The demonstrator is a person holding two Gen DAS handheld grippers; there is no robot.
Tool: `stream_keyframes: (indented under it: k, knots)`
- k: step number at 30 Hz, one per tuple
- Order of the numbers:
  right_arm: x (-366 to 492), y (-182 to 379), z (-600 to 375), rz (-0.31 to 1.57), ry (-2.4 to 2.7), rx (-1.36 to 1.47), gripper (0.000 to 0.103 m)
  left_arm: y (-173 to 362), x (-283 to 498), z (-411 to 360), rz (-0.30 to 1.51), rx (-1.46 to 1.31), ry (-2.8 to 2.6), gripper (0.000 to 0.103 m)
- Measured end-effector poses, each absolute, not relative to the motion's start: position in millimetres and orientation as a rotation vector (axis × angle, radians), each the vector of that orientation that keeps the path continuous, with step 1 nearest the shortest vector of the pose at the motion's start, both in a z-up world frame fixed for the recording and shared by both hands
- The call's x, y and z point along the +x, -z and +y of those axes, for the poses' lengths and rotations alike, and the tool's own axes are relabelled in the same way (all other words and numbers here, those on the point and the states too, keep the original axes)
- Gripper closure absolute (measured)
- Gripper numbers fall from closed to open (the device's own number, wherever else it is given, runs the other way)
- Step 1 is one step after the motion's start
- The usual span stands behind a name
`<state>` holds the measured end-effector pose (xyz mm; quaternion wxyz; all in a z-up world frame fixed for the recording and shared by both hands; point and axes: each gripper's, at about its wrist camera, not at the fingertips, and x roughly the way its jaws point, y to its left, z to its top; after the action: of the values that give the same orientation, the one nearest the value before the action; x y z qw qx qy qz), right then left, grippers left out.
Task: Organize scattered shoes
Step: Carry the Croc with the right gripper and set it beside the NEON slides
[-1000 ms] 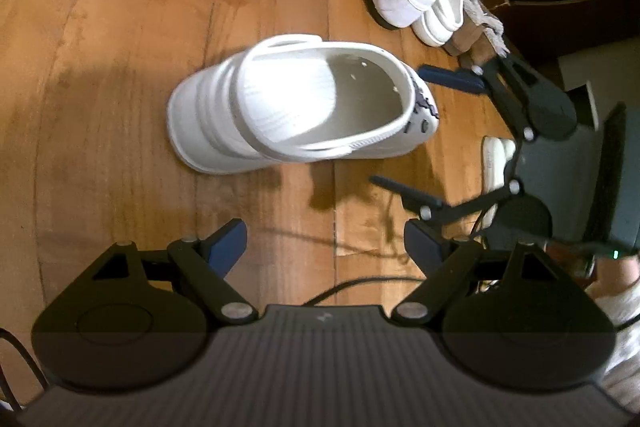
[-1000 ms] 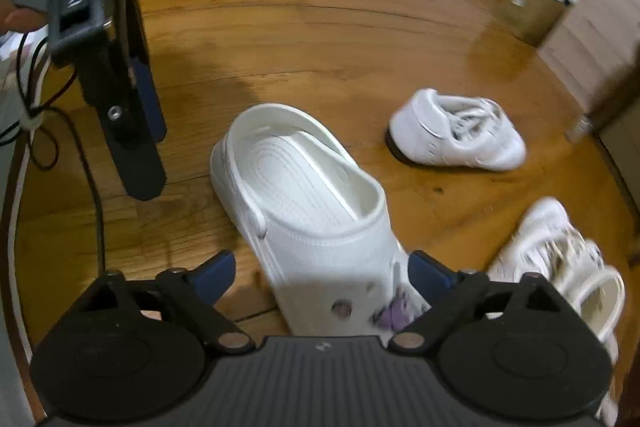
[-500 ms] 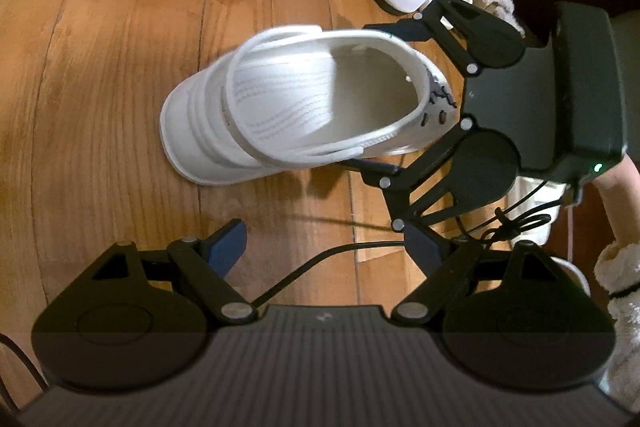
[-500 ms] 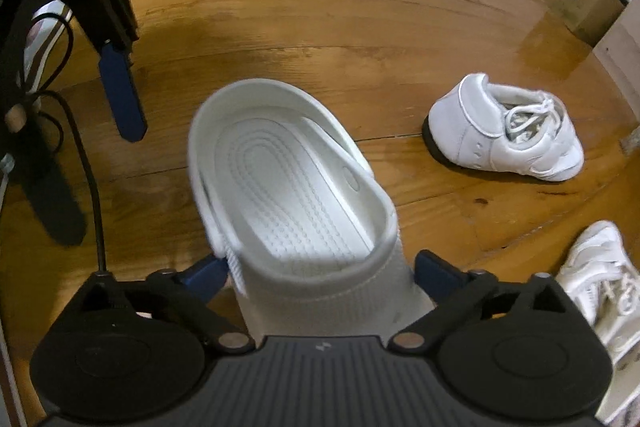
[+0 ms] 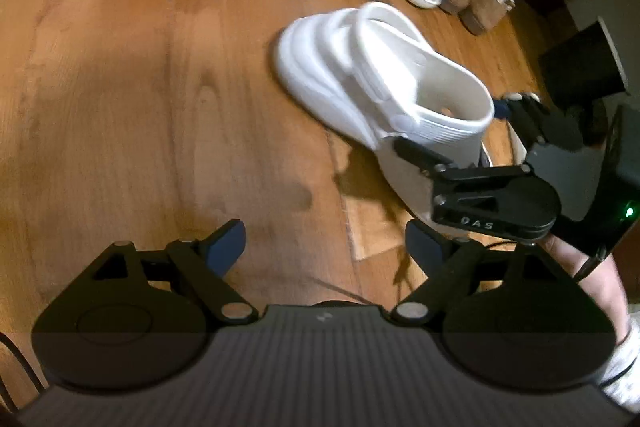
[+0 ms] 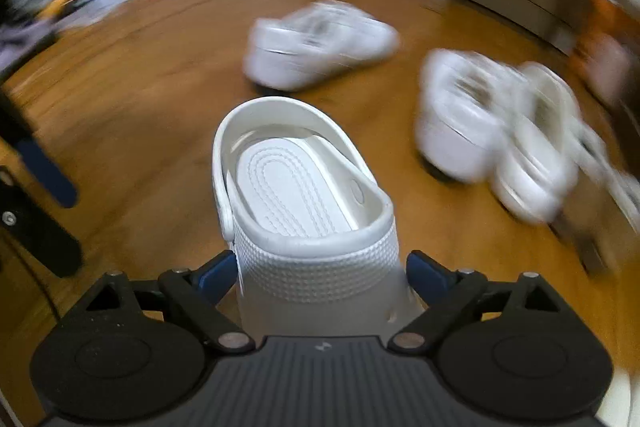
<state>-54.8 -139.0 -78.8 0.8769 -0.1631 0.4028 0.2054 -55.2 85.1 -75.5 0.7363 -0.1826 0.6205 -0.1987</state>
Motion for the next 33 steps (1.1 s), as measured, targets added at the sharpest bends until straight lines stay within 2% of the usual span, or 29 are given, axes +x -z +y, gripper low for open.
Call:
stream_keyframes:
  k: [4,8,16,17,21,25,33]
  knots:
    - [-76,71,-190,0.832,-0.293,-0.146,0.016,74,-54,63,1.371,-0.406,0.492,0.016]
    - [-94,57,-233,0.8,-0.071,-0.107,0.018,64,-52,31,1.334,-0.358,0.54,0.016]
    - [-95,52,-265,0.786,0.122,-0.154,0.036,60,-65,-6,1.341,-0.328,0.602,0.016]
    - [-94,52,-269,0.785,0.144,-0.161,0.033,64,-68,-10,1.357,-0.327,0.604,0.016]
    - [-103,48,-274,0.765,0.224,-0.199,0.012,73,-76,-13,1.399,-0.324,0.594,0.016]
    - [-126,50,-259,0.781,0.14,-0.227,0.006,72,-80,-10,1.401,-0.308,0.572,0.016]
    - [-125,82,-248,0.826,0.137,-0.399,0.006,70,-82,-9,1.4,-0.31,0.569,0.016]
